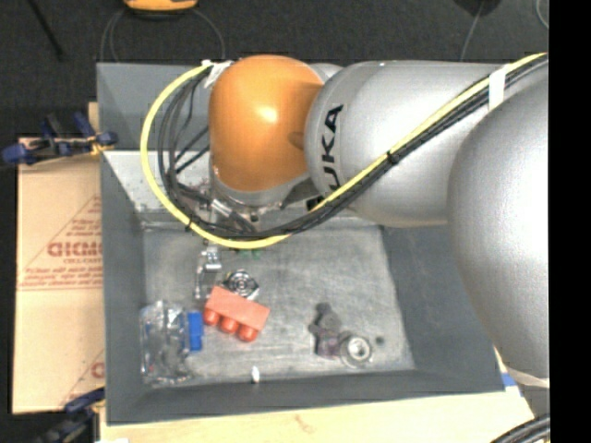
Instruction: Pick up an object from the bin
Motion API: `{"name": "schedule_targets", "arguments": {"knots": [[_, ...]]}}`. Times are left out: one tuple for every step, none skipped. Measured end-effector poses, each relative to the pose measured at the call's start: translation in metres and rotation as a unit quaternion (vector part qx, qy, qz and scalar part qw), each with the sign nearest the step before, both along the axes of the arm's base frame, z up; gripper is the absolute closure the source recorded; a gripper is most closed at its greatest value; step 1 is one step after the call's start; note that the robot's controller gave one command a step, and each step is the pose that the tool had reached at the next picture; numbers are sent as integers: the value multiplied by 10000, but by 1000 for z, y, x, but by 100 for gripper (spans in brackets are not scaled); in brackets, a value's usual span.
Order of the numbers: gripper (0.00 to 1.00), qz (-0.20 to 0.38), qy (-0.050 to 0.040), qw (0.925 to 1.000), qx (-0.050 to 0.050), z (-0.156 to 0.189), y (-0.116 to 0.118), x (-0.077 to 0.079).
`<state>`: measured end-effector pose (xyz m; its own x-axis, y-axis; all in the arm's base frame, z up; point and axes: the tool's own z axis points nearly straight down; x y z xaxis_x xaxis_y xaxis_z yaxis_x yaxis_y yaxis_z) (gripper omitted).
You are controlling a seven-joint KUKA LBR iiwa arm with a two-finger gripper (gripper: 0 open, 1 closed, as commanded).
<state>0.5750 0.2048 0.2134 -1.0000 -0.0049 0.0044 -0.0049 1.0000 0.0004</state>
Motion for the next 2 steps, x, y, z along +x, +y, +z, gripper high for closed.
{"name": "schedule_targets", "arguments": {"knots": [[0,55,7,10000,-15,-117,-86,-8],[0,-699,-99,9975,33,-139,-93,-22]]}}
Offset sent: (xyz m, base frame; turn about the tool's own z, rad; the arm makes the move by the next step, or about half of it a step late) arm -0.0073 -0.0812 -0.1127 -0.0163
